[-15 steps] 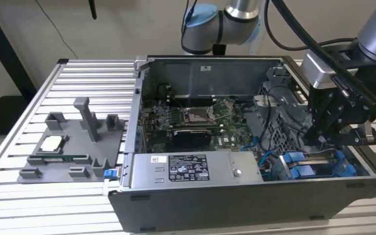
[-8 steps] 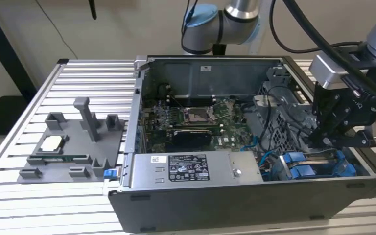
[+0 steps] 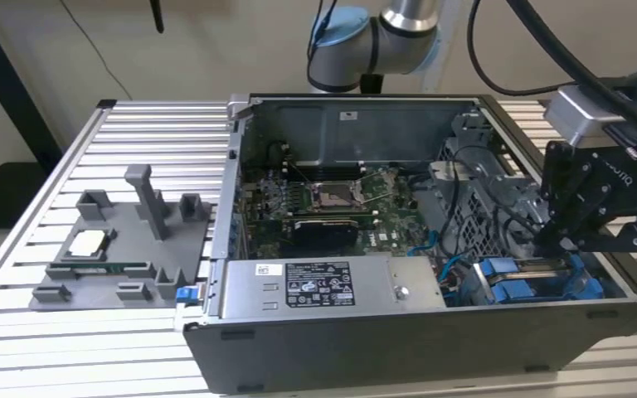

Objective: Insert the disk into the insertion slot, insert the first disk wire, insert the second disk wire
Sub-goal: 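Insert the first disk wire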

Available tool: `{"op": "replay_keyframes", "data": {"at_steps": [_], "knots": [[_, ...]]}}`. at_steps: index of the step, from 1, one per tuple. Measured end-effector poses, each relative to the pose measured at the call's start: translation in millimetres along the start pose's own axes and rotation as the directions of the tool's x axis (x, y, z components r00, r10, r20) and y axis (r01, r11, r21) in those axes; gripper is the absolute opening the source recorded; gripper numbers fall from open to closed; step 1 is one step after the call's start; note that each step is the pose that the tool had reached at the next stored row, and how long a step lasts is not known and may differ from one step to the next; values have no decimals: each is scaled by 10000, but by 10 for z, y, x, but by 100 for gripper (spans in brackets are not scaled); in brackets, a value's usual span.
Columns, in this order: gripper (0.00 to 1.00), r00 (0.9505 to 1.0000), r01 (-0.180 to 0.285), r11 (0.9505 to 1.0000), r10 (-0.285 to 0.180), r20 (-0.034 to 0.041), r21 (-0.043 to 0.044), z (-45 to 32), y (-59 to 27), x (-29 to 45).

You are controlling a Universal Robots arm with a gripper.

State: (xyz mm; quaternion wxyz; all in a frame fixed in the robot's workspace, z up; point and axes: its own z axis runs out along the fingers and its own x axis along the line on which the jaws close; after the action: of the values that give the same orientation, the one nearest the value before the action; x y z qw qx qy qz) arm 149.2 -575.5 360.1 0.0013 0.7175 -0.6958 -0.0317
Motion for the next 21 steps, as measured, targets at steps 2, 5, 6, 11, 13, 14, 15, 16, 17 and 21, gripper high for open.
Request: {"op": "replay_keyframes", "data": {"at_steps": [2,5,6,11,13,14,15,16,17,21], "knots": [[19,9999,-10,10000,9,-121,-91,1,-31,1],[19,9999,-13,9999,11,-138,-103,2,-33,1],[19,9999,-13,9999,11,-137,-103,2,-33,1],[19,9996,-20,9999,17,-272,-116,9,-34,1],[19,9987,-34,9999,27,-509,-136,11,-36,1],[19,9981,-41,9999,32,-617,-141,13,-36,2],[19,9979,-43,9999,33,-645,-142,14,-36,2],[19,9979,-43,9999,34,-646,-142,14,-36,2],[19,9979,-43,9999,34,-649,-143,13,-36,2],[19,9978,-44,9999,34,-659,-143,14,-36,2]]}}
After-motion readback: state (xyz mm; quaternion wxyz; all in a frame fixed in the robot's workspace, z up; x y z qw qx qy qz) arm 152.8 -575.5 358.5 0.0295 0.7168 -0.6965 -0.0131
